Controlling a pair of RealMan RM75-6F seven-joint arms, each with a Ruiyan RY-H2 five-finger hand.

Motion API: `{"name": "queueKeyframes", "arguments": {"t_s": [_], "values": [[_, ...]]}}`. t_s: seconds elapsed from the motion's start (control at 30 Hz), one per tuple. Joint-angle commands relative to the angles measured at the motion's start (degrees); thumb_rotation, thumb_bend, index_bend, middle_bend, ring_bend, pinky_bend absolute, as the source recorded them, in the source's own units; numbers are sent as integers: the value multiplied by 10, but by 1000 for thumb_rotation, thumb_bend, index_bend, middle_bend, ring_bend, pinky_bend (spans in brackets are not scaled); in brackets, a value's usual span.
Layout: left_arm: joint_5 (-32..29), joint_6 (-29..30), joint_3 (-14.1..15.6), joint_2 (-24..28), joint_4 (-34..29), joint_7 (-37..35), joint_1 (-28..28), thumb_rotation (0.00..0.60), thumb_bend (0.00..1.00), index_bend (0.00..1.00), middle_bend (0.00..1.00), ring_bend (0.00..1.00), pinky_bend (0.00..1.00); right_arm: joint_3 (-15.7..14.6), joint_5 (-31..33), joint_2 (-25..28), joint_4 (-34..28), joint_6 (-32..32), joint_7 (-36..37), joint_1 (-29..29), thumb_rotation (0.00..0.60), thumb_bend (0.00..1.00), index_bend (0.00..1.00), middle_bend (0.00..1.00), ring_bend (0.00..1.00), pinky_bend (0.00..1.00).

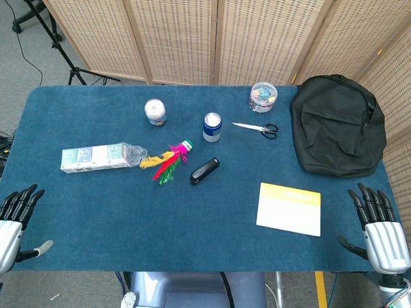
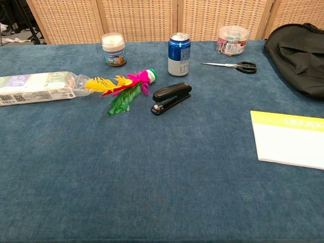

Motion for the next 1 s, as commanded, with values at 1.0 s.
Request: {"name": "queueKeyframes", "arguments": {"t_s": [1.0], "values": [[-98,-23,-38,-14,-19,40,-14,600,0,0,0,0,0,108,38,-192,242,-458,108,424,600,99,154,75,36,113]]}}
